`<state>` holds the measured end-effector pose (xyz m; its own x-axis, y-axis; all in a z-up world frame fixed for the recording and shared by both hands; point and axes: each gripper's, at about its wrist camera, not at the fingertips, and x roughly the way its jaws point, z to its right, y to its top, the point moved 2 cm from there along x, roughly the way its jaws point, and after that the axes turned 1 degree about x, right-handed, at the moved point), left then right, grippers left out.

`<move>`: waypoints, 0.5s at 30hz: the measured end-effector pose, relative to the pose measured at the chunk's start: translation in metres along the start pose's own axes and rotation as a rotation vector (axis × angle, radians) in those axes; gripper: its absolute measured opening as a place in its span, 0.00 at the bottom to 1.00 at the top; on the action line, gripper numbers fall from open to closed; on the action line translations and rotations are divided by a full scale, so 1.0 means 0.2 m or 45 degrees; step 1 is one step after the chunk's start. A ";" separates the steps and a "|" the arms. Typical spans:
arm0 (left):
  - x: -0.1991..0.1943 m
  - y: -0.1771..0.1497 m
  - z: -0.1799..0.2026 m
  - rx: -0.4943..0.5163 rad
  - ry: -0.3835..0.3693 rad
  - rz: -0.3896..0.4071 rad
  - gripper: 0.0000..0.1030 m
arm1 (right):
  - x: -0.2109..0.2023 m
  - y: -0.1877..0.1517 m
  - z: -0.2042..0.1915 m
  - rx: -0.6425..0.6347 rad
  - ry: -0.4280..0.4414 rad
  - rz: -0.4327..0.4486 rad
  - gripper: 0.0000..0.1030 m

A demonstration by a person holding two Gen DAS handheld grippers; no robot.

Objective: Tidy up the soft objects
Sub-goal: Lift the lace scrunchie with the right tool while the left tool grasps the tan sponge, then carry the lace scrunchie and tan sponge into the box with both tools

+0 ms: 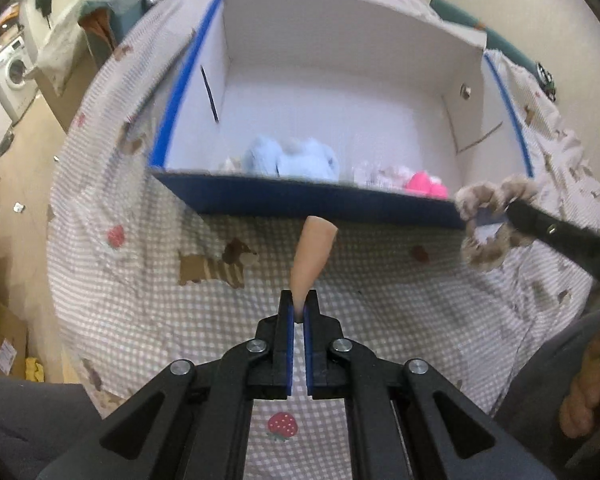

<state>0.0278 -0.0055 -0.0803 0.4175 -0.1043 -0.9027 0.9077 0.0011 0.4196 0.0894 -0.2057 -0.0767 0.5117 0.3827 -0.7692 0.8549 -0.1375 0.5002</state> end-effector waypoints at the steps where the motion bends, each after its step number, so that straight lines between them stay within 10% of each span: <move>1: -0.04 0.01 -0.01 -0.003 -0.003 0.026 0.04 | 0.00 0.00 0.00 -0.003 0.002 0.003 0.12; 15: -0.18 0.41 0.01 -0.035 0.003 0.221 0.04 | -0.11 0.15 -0.02 0.013 0.092 0.079 0.12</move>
<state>0.0875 -0.0042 -0.0129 0.5683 -0.0976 -0.8170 0.8227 0.0465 0.5666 0.1040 -0.2152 -0.0437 0.5567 0.4380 -0.7059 0.8226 -0.1721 0.5420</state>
